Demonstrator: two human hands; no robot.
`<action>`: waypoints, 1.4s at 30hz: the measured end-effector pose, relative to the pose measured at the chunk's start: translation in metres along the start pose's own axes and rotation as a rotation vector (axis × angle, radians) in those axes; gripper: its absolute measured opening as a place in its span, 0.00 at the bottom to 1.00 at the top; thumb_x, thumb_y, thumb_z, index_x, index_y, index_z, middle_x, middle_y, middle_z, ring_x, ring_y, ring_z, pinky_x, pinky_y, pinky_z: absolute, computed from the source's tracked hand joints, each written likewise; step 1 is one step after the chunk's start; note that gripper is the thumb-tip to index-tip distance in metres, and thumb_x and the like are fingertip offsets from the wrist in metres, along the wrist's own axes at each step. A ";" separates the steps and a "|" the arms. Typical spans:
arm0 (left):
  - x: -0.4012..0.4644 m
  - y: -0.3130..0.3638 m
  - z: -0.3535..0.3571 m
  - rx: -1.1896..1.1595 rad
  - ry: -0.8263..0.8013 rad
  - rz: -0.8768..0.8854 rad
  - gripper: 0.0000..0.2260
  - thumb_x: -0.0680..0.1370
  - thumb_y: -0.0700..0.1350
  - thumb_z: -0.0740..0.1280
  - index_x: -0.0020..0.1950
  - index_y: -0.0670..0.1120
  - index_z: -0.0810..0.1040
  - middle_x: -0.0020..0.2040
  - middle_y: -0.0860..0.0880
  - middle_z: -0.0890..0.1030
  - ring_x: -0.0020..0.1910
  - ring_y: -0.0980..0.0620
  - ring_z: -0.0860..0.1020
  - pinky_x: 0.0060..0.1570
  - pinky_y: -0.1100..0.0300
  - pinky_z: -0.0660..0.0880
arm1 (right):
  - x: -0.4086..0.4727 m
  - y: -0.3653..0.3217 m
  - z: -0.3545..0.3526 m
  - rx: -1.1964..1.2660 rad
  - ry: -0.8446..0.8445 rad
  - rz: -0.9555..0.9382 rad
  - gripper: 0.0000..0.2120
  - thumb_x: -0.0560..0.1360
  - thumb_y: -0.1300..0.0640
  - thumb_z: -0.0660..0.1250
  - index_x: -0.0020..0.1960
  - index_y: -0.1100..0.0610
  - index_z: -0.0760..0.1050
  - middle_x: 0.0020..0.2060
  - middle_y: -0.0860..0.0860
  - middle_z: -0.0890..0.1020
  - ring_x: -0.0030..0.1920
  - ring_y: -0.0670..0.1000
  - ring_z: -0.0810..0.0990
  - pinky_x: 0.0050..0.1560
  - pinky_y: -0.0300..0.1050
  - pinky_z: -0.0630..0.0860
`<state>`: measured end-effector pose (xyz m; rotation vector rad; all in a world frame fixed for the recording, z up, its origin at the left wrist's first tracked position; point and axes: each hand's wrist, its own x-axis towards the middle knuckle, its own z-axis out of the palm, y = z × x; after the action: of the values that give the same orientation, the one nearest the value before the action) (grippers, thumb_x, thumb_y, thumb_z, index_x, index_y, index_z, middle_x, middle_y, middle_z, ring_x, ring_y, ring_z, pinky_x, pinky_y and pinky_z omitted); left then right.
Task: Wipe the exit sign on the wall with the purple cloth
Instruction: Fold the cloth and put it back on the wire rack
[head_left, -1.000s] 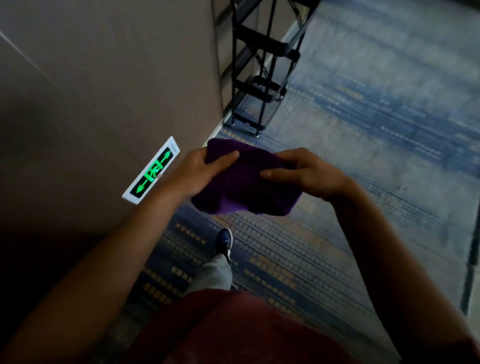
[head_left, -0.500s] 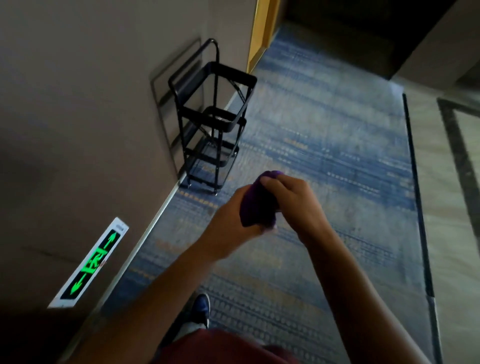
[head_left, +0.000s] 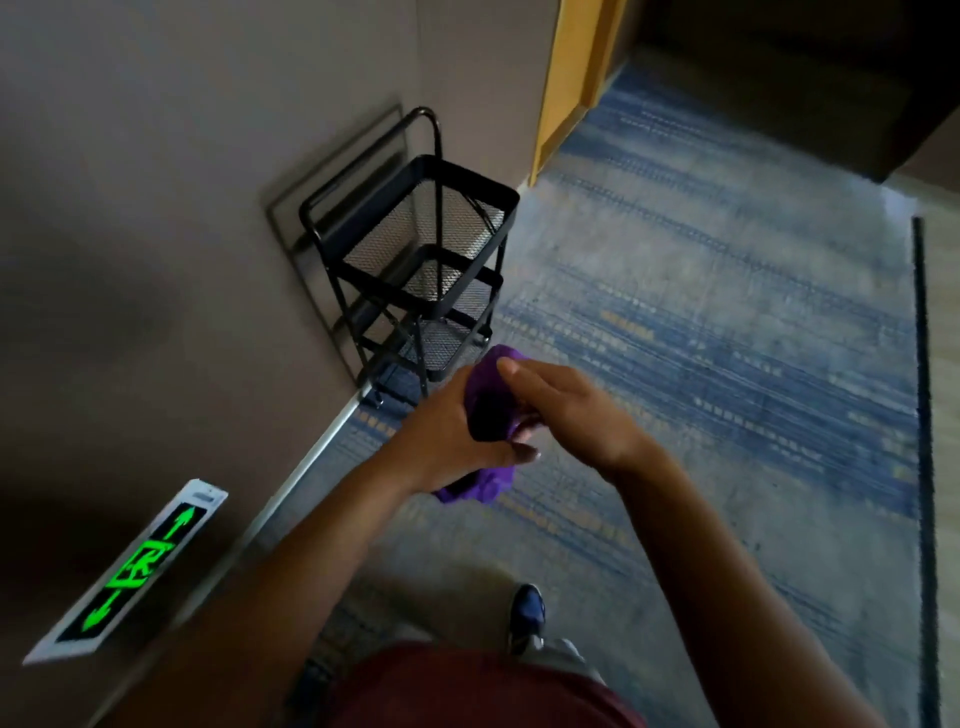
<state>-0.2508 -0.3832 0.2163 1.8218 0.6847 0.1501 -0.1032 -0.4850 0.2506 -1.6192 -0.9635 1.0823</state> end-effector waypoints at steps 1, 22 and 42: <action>0.010 0.005 0.006 0.017 0.041 -0.001 0.34 0.69 0.53 0.82 0.72 0.56 0.72 0.59 0.59 0.84 0.59 0.64 0.81 0.56 0.69 0.76 | 0.009 -0.001 -0.015 -0.040 -0.034 -0.012 0.20 0.78 0.42 0.63 0.49 0.57 0.84 0.40 0.60 0.86 0.40 0.51 0.83 0.46 0.52 0.81; 0.282 0.016 -0.095 -1.118 0.582 -0.302 0.15 0.80 0.48 0.69 0.66 0.46 0.81 0.61 0.41 0.86 0.60 0.41 0.85 0.60 0.47 0.82 | 0.346 0.065 -0.121 0.708 -0.194 0.340 0.21 0.72 0.40 0.72 0.58 0.53 0.85 0.66 0.59 0.82 0.63 0.54 0.82 0.71 0.53 0.73; 0.469 -0.138 -0.172 -0.921 1.182 -0.777 0.18 0.78 0.39 0.64 0.67 0.46 0.80 0.61 0.41 0.82 0.61 0.38 0.81 0.64 0.39 0.79 | 0.681 0.094 -0.135 0.020 -0.350 0.318 0.10 0.81 0.53 0.67 0.60 0.52 0.81 0.57 0.59 0.85 0.56 0.59 0.85 0.57 0.51 0.82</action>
<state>0.0104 0.0317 0.0478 0.3588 1.7138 0.8787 0.2409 0.0865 0.0373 -1.6330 -0.9293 1.6279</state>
